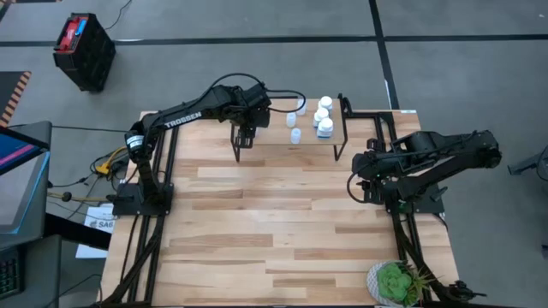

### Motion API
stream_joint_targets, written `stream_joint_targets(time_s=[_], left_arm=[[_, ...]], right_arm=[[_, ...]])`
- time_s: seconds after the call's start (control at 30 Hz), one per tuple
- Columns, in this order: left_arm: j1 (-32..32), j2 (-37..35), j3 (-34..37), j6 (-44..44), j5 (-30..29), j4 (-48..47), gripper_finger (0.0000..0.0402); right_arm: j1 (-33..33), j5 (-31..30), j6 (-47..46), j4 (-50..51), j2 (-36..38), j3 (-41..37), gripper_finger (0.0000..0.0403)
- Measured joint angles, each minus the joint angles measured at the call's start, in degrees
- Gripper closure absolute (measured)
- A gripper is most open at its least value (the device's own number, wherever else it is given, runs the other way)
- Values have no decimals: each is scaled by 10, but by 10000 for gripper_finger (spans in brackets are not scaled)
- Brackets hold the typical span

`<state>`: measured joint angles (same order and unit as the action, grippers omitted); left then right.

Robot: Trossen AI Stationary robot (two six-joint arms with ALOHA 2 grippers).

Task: Pick and place medicine bottles onto shelf by color
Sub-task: Put the transparent pill bottle on the shelf aligned with the other small pill bottles, then adjust the small white pill bottles on the shelf

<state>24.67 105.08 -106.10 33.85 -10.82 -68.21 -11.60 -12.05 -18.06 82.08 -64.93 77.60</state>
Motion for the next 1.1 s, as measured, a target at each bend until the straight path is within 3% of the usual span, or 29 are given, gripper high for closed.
stream_joint_targets(time_s=[0.23, 0.53, 0.7, 0.87, 1.1], left_arm=[[-15, -5, -39, 1, -1, -37, 199], [-26, -6, -169, -45, 22, -148, 199], [-26, -6, -199, -65, 100, -206, 207], [-26, -6, -195, -72, 116, -218, 222], [-26, -5, -181, -59, 213, -219, 253]], right_arm=[[0, 0, 0, 0, 0, 0, 155], [5, -12, 1, -29, 0, 0, 155], [28, -118, 51, -76, 0, 0, 155], [75, -274, 141, -208, 0, 0, 155], [199, -292, 279, -435, 0, 0, 155]])
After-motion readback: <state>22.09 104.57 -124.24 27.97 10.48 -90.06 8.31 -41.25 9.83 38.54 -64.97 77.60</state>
